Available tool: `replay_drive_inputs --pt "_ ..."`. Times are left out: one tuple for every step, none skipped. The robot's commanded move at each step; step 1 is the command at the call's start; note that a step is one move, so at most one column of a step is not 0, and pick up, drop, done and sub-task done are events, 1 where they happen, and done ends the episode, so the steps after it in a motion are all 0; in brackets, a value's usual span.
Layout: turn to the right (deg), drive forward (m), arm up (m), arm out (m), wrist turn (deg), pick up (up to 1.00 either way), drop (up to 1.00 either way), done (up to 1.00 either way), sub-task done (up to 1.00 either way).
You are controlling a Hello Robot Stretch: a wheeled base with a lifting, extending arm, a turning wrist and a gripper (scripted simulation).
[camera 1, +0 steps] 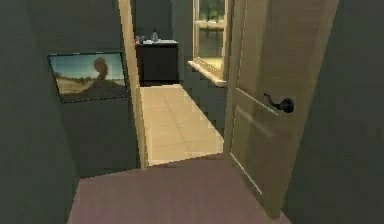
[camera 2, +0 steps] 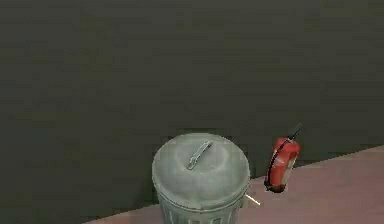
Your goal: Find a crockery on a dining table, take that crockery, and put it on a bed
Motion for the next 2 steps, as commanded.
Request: replay_drive_inputs --pt "0.0 1.0 0.0 0.0 0.0 0.0 0.0 0.0 0.0" --pt "3.0 0.0 0.0 0.0 0.0 0.0 0.0 0.0 0.0"
